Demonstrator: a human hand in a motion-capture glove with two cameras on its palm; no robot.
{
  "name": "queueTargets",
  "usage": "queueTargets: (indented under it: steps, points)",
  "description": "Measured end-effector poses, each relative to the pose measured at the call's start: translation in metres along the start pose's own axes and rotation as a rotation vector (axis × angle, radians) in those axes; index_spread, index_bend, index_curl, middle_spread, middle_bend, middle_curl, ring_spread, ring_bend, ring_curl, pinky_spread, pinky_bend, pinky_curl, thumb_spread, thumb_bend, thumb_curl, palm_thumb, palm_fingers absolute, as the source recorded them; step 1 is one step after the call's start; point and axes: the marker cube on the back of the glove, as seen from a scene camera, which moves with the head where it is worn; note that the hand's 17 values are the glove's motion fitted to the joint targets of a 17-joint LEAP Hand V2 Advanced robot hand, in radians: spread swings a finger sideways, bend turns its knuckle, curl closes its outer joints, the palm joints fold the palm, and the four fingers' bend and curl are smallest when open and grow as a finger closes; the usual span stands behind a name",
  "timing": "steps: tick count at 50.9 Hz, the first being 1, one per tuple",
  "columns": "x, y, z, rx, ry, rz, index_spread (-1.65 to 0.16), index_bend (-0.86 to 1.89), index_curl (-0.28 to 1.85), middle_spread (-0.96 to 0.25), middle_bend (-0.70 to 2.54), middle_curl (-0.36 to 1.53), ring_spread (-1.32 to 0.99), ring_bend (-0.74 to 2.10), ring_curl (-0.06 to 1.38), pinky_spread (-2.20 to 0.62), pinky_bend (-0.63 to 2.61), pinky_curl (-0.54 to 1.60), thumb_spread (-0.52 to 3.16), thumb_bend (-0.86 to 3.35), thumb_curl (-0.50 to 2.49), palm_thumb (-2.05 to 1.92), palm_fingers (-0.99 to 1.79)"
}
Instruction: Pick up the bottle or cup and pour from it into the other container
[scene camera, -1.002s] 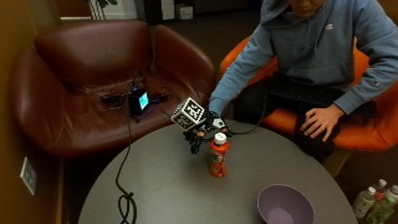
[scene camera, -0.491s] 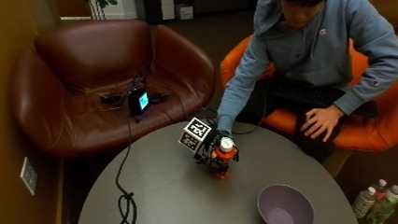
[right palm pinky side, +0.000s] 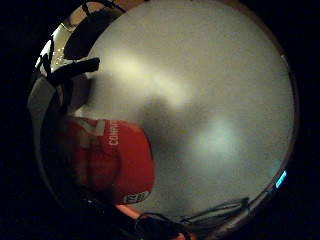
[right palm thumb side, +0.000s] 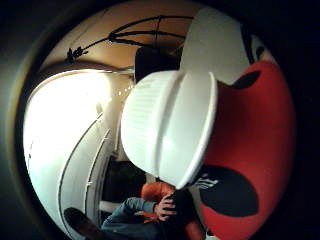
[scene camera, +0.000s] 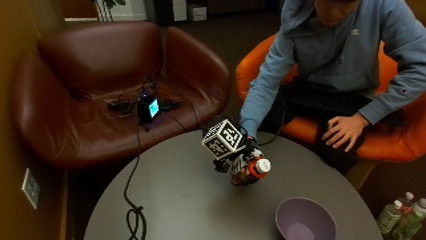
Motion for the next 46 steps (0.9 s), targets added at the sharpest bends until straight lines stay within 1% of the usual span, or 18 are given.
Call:
queueTargets:
  steps: [10,20,24,29,35,38,46]
  points:
    - [-0.041,0.001,-0.014,-0.057,0.247,-0.019,-0.29,0.19,0.46,-0.14,0.50,0.50,-0.22,0.54,0.45,-0.31,0.34,0.37,-0.10,-0.03,0.66,1.14,1.26]
    - [-0.092,-0.015,-0.027,-0.123,0.454,0.009,-0.29,0.18,0.49,-0.14,0.50,0.51,-0.22,0.55,0.46,-0.32,0.33,0.38,-0.13,-0.03,0.67,1.13,1.26]
    - [-0.112,-0.026,-0.027,-0.126,0.587,0.027,-0.29,0.18,0.50,-0.14,0.50,0.52,-0.22,0.55,0.46,-0.32,0.33,0.38,-0.13,-0.03,0.67,1.13,1.26]
    - [-0.134,-0.035,-0.022,-0.168,0.763,0.058,-0.29,0.18,0.51,-0.14,0.50,0.52,-0.22,0.54,0.47,-0.32,0.33,0.39,-0.13,-0.03,0.68,1.12,1.26]
    - [-0.154,-0.046,-0.011,-0.292,0.934,0.048,-0.29,0.18,0.51,-0.14,0.50,0.52,-0.22,0.54,0.47,-0.32,0.33,0.39,-0.14,-0.03,0.68,1.12,1.26]
    - [-0.163,-0.051,-0.002,-0.335,0.994,0.047,-0.29,0.18,0.52,-0.14,0.51,0.52,-0.22,0.54,0.47,-0.32,0.33,0.39,-0.14,-0.03,0.68,1.12,1.26]
    - [-0.183,-0.059,0.020,-0.374,1.111,0.085,-0.29,0.17,0.53,-0.14,0.50,0.52,-0.22,0.54,0.47,-0.32,0.33,0.40,-0.13,-0.03,0.69,1.12,1.25]
